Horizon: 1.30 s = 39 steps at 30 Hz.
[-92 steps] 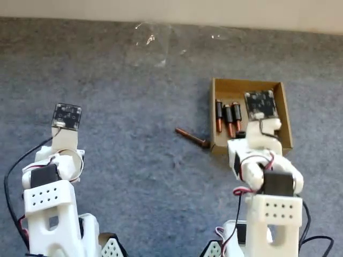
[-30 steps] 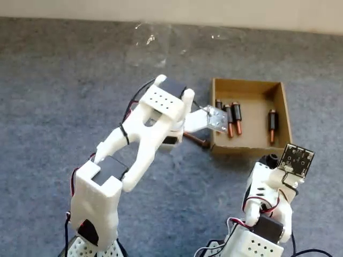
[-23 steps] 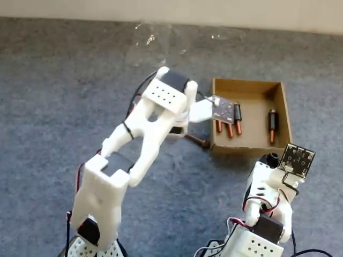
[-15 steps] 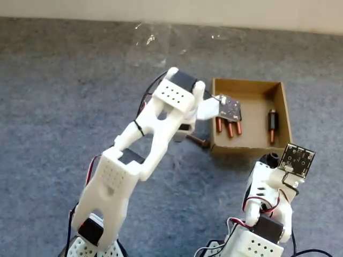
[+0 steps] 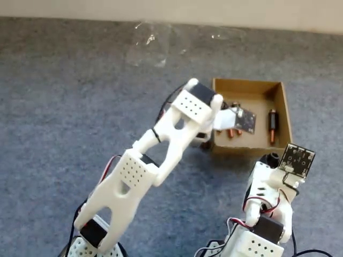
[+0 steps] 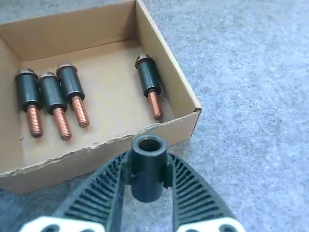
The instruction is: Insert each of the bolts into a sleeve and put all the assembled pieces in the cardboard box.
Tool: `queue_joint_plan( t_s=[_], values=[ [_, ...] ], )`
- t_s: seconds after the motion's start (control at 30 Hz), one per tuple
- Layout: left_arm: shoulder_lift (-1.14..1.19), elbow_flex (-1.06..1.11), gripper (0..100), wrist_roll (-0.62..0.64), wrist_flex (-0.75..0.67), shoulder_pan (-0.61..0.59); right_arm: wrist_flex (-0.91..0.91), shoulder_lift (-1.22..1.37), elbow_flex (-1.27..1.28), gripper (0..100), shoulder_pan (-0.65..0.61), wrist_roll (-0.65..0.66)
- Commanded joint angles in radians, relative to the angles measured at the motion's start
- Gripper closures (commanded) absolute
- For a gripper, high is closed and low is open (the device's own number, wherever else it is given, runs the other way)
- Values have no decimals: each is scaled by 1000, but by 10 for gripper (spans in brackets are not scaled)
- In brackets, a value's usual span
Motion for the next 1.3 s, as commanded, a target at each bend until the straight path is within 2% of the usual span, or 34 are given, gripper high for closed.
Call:
queue_joint_plan(
  t_s=[0.0, 1.27],
  values=[
    [15, -81, 853, -11, 12, 16, -35, -10, -8, 995, 12, -2],
    [56, -99, 854, -9, 14, 27, -97, -10, 74, 995, 5, -5]
  ],
)
